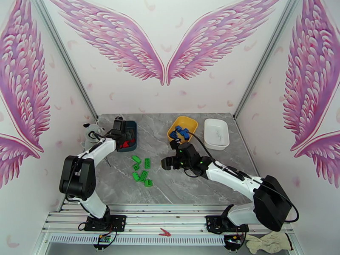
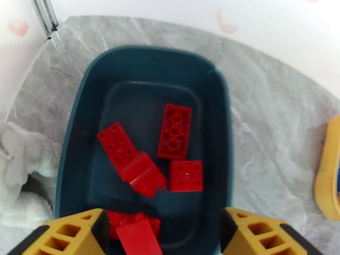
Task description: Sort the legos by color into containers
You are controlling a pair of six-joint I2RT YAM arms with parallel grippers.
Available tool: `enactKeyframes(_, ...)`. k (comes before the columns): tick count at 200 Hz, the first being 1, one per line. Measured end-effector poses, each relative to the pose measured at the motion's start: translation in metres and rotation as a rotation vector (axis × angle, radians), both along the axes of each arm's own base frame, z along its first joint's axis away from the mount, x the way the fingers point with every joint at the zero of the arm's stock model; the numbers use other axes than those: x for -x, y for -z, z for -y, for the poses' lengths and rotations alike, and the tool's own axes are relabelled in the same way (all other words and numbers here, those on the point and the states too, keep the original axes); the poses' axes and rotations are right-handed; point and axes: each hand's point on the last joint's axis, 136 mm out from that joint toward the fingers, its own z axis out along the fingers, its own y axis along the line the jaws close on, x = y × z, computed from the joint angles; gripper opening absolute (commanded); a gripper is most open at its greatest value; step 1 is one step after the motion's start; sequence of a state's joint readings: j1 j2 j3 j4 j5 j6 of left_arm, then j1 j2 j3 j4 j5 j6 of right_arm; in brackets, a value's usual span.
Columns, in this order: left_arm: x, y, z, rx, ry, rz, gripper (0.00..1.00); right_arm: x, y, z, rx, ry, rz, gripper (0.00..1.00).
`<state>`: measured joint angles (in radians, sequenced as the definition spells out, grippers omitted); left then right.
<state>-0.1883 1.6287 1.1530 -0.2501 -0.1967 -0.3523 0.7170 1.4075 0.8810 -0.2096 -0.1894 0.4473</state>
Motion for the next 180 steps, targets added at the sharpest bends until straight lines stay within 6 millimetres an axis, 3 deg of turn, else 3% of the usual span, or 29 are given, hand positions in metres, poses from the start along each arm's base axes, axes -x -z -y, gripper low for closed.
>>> enactKeyframes(19,0.019,-0.035,0.008,0.024,0.022,0.083,0.71,0.002,0.003,-0.005,0.026,-0.011,-0.002,0.87)
enactKeyframes(44,0.061,-0.074,0.025,0.068,0.074,0.183,0.72,0.006,0.008,-0.015,0.066,-0.042,0.002,0.81)
enactKeyframes(78,0.122,-0.103,0.043,0.145,0.162,0.272,0.76,0.013,0.012,-0.03,0.11,-0.082,0.006,0.79)
enactKeyframes(91,0.145,-0.102,0.041,0.176,0.174,0.294,0.79,0.018,0.015,-0.036,0.131,-0.101,0.006,0.79)
enactKeyframes(122,0.189,-0.078,0.031,0.218,0.181,0.275,0.85,0.03,0.021,-0.054,0.178,-0.147,0.011,0.8)
enactKeyframes(180,0.201,-0.038,0.033,0.222,0.207,0.197,0.87,0.049,0.048,-0.075,0.283,-0.2,-0.03,0.83)
